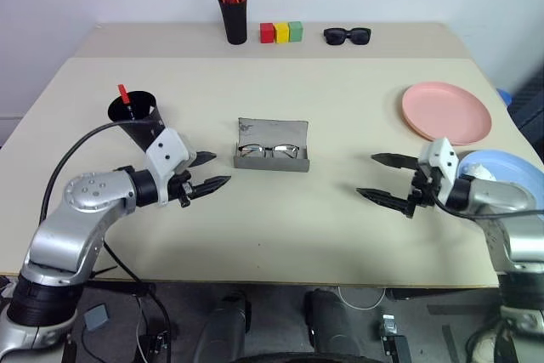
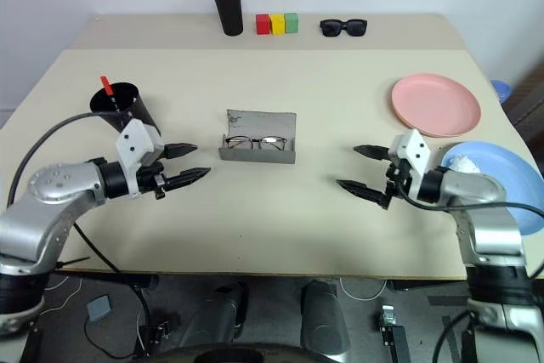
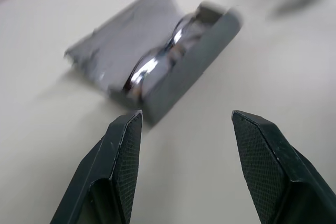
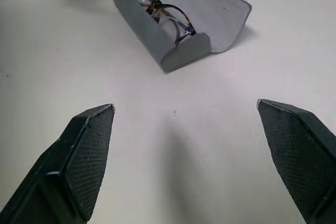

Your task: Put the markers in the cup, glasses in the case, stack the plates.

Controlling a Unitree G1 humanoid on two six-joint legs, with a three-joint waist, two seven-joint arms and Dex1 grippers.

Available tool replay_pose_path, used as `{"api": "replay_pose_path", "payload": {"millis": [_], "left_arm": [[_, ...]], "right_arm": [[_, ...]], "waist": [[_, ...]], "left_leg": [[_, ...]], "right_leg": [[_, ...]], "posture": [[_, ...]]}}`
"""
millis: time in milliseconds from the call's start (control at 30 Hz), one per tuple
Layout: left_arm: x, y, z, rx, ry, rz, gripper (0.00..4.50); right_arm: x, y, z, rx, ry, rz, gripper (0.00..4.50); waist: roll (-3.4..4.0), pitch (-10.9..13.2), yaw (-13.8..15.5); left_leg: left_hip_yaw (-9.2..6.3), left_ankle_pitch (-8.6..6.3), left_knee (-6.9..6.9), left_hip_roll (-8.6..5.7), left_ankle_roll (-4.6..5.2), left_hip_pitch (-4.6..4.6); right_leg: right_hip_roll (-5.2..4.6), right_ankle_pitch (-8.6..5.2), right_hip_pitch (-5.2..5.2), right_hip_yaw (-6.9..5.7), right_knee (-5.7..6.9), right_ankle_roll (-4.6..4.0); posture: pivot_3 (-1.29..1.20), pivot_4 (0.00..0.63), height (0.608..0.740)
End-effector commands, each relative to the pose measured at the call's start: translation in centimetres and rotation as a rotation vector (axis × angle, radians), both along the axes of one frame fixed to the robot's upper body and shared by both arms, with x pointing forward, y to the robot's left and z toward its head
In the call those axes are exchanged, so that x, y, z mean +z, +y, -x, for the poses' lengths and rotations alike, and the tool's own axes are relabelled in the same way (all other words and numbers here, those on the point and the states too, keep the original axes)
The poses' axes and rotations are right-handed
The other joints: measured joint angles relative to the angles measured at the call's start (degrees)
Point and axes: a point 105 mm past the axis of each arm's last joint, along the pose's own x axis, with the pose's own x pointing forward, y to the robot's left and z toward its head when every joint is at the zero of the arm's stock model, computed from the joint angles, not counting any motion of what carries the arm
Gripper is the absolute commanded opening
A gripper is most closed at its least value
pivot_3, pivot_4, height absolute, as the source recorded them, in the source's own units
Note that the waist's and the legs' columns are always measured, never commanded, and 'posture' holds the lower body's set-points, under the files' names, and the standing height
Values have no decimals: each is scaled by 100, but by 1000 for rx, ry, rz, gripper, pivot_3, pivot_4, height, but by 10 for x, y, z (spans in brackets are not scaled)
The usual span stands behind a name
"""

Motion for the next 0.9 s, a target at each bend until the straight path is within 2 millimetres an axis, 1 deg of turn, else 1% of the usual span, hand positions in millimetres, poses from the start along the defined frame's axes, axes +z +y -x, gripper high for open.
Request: {"api": "replay_pose_path", "payload": {"millis": [33,100,133,167,333,400,467,567,667,733,900], "left_arm": [[24,9,-13,23,-34,23,1021],[36,12,-34,66,-62,24,22],[43,12,-50,101,-95,3,22],[48,13,-60,124,-118,-14,22],[65,-6,-114,156,-127,-151,22],[67,-16,-131,146,-120,-204,22],[63,-25,-145,133,-136,-287,22],[56,-31,-156,121,-127,-348,22],[43,-40,-163,104,-108,-409,22],[37,-46,-165,94,-109,-441,22],[27,-62,-166,61,-109,-475,22]], "right_arm": [[15,-4,7,-51,-61,-8,4500],[12,-2,12,-70,-63,4,4500],[9,-1,16,-79,-63,16,4500],[8,0,18,-85,-64,24,4500],[5,7,29,-115,-57,7,4500],[3,8,33,-127,-52,6,4500],[1,8,35,-137,-54,1,4500],[1,9,36,-148,-63,-4,4500],[4,9,35,-165,-81,-7,4500],[4,9,35,-167,-85,-2,4500],[11,20,31,-155,-107,-7,4500]], "waist": [[0,0,26],[-2,1,69],[-4,1,93],[-5,0,95],[-12,2,91],[-17,6,83],[-23,9,61],[-26,12,19],[-31,15,25],[-36,18,49],[-45,23,68]], "left_leg": [[1,0,3,0,0,1],[1,1,6,-1,1,0],[-2,1,7,-2,1,-4],[-5,1,9,-3,1,-6],[-9,0,9,-11,2,-11],[-9,0,8,-12,2,-13],[-9,0,6,-12,3,-14],[-4,-2,1,-11,5,-13],[-4,-2,-3,-10,5,-14],[-4,-2,-2,-10,5,-17],[-6,-2,2,-12,5,-24]], "right_leg": [[0,0,3,0,0,0],[0,0,5,0,-1,0],[0,0,5,-2,-2,2],[0,0,6,-4,-3,4],[-2,-2,13,-8,-15,12],[-3,-2,12,-8,-17,16],[-3,-3,11,-9,-21,17],[-4,-4,5,-7,-21,19],[-4,-5,0,-7,-19,22],[-4,-6,0,-7,-19,24],[-6,-7,1,-8,-21,29]], "posture": [[0,150,740],[0,150,740],[0,150,740],[0,150,740],[0,150,740],[0,150,740],[0,150,740],[0,150,740],[0,150,740],[0,150,740],[0,150,740]]}}
